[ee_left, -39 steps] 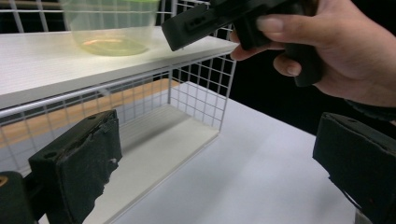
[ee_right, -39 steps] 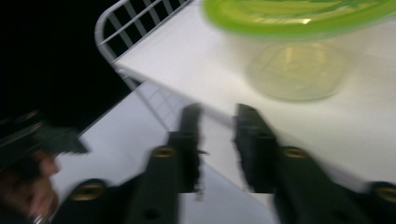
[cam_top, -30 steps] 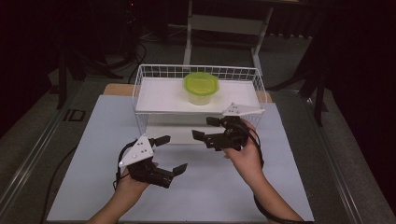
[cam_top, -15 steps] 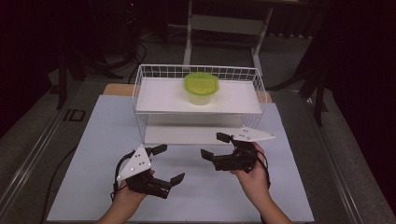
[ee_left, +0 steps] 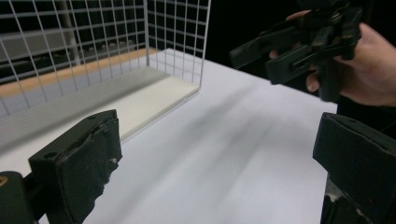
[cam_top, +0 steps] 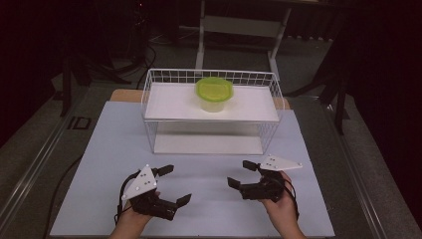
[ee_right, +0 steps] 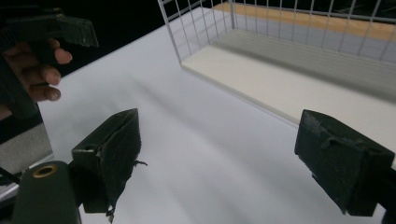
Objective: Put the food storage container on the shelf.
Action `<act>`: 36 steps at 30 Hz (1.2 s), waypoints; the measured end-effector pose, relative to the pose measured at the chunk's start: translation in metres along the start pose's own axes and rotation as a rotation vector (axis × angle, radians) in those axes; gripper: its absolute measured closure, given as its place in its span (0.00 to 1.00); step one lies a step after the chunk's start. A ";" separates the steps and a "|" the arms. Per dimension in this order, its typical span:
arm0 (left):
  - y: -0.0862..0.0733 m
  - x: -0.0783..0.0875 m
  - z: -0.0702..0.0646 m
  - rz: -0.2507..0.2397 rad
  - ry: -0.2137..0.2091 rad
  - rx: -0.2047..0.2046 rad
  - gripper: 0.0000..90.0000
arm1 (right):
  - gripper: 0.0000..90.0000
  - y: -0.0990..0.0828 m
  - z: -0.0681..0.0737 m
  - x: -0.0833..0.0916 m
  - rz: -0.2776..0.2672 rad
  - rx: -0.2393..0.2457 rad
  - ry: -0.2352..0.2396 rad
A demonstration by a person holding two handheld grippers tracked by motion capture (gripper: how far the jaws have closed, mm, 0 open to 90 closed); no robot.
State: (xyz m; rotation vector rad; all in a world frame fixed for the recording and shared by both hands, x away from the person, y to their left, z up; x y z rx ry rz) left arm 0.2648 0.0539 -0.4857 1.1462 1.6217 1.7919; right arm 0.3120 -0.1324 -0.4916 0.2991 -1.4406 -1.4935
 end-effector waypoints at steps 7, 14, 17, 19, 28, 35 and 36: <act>-0.008 -0.001 -0.002 0.010 -0.010 -0.007 0.02 | 0.16 -0.020 -0.001 0.010 0.019 0.013 -0.019; -0.012 0.000 -0.003 0.014 -0.010 -0.021 0.02 | 0.16 -0.030 -0.006 0.023 -0.002 -0.001 -0.022; -0.015 0.001 -0.002 0.015 -0.013 -0.016 0.02 | 0.16 -0.030 -0.012 0.030 -0.026 0.008 -0.036; -0.017 0.002 -0.001 0.021 -0.010 -0.024 0.02 | 0.16 -0.032 -0.015 0.033 -0.033 0.026 -0.041; -0.018 0.011 0.008 -0.005 -0.025 -0.023 0.02 | 0.16 -0.029 -0.019 0.040 -0.074 0.063 -0.016; -0.018 0.013 0.008 -0.012 -0.031 -0.009 0.02 | 0.16 -0.031 -0.023 0.037 -0.071 0.078 -0.021; -0.019 0.012 0.007 -0.013 -0.033 -0.005 0.02 | 0.16 -0.031 -0.023 0.036 -0.070 0.081 -0.023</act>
Point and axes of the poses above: each handheld gripper's, and its own axes: x roughly backward along the jaws, y roughly out of its top, z roughly to its left, the point moved 10 cm from there along -x, roughly forward along the jaws, and after that the axes turned 3 degrees about -x, right-handed, at the moved point
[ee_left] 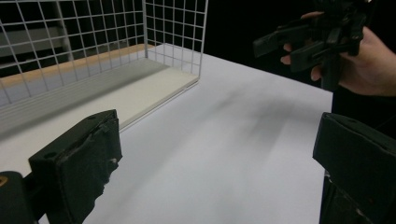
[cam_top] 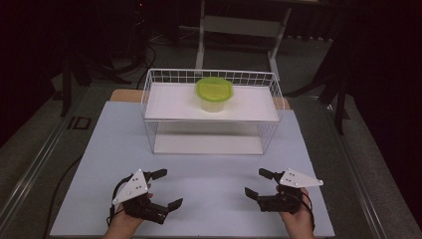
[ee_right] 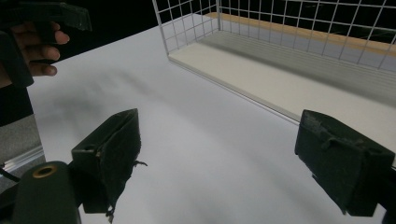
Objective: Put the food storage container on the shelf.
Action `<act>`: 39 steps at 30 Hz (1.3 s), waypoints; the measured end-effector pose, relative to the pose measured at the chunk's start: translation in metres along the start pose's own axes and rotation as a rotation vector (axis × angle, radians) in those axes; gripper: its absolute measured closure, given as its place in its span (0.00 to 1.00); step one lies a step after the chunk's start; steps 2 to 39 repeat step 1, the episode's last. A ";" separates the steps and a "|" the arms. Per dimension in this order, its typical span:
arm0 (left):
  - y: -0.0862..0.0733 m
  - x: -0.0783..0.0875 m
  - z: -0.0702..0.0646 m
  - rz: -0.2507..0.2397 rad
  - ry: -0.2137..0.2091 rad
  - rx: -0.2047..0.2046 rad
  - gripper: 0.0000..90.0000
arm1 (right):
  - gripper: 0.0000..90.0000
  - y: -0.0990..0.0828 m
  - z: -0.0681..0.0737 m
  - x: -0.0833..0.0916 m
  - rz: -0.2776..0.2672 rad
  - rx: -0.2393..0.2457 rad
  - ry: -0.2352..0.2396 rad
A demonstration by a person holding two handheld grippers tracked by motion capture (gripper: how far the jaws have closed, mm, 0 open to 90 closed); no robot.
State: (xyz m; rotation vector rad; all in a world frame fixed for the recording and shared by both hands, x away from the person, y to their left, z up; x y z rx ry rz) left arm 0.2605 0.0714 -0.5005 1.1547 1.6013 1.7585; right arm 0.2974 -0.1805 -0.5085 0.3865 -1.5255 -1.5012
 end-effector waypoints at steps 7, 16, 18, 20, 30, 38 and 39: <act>0.000 0.000 0.000 0.000 0.000 0.000 0.02 | 0.16 0.000 0.000 0.000 0.001 -0.001 0.003; 0.000 0.000 0.000 0.000 0.000 0.000 0.02 | 0.16 0.000 0.000 0.000 0.001 -0.001 0.003; 0.000 0.000 0.000 0.000 0.000 0.000 0.02 | 0.16 0.000 0.000 0.000 0.001 -0.001 0.003; 0.000 0.000 0.000 0.000 0.000 0.000 0.02 | 0.16 0.000 0.000 0.000 0.001 -0.001 0.003; 0.000 0.000 0.000 0.000 0.000 0.000 0.02 | 0.16 0.000 0.000 0.000 0.001 -0.001 0.003; 0.000 0.000 0.000 0.000 0.000 0.000 0.02 | 0.16 0.000 0.000 0.000 0.001 -0.001 0.003; 0.000 0.000 0.000 0.000 0.000 0.000 0.02 | 0.16 0.000 0.000 0.000 0.001 -0.001 0.003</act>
Point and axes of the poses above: each handheld gripper's, and its own axes: x roughly backward along the jaws, y roughly out of its top, z roughly to its left, the point moved 10 cm from there along -x, roughly forward along the jaws, and after that the axes turned 3 degrees about -x, right-handed, at the moved point
